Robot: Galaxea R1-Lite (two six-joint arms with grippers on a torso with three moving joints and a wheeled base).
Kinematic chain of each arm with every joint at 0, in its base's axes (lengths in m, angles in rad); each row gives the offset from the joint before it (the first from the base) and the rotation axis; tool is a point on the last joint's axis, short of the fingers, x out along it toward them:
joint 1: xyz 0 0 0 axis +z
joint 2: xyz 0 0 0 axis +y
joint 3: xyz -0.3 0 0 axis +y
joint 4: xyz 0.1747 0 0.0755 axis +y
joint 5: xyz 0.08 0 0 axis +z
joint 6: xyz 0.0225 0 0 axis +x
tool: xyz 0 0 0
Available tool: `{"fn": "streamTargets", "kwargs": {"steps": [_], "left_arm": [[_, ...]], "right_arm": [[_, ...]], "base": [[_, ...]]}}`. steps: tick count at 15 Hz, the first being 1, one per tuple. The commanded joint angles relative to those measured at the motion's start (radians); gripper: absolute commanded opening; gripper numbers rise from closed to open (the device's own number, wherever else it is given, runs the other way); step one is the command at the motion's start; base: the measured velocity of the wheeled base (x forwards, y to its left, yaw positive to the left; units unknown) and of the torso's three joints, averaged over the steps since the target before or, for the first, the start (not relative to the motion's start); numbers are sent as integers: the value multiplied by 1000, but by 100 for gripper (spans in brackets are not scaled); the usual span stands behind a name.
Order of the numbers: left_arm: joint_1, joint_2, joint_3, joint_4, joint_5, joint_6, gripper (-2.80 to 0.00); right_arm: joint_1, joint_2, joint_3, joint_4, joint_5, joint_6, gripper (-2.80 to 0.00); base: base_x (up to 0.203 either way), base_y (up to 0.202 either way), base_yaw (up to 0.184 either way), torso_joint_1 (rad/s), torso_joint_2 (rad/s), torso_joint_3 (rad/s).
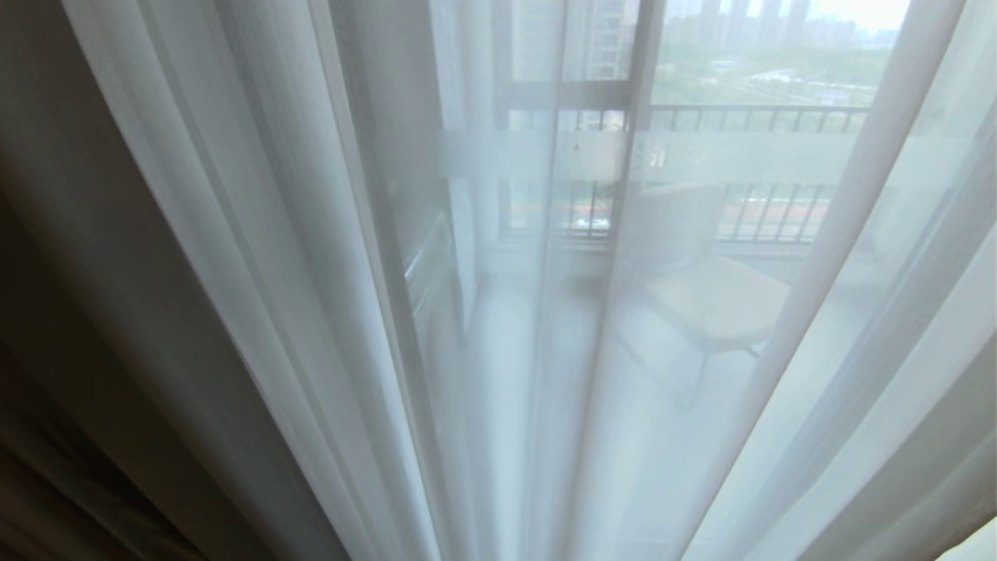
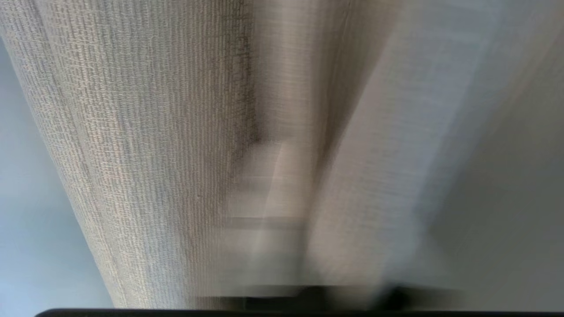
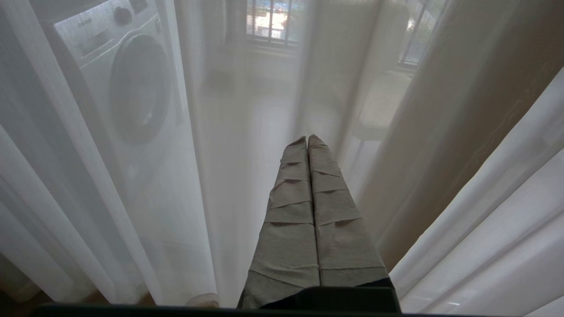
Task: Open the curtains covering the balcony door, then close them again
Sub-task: Close the outer curtains on both sides
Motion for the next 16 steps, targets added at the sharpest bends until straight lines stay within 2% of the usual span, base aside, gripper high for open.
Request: {"fn": "streamTargets", "kwargs": {"steps": [1, 7, 16], "left_arm": [[0, -4, 0, -4, 3, -2, -280], [0, -48, 37, -2, 3, -2, -280], [0, -261, 249, -2, 1, -2, -280]], "right_arm": [[0, 0, 0, 0, 0, 0, -280], [0, 0, 0, 0, 0, 0, -280], [0, 0, 0, 0, 0, 0, -280]], "base": [[0, 0, 0, 0, 0, 0], [0, 0, 0, 0, 0, 0], [0, 0, 0, 0, 0, 0]]}}
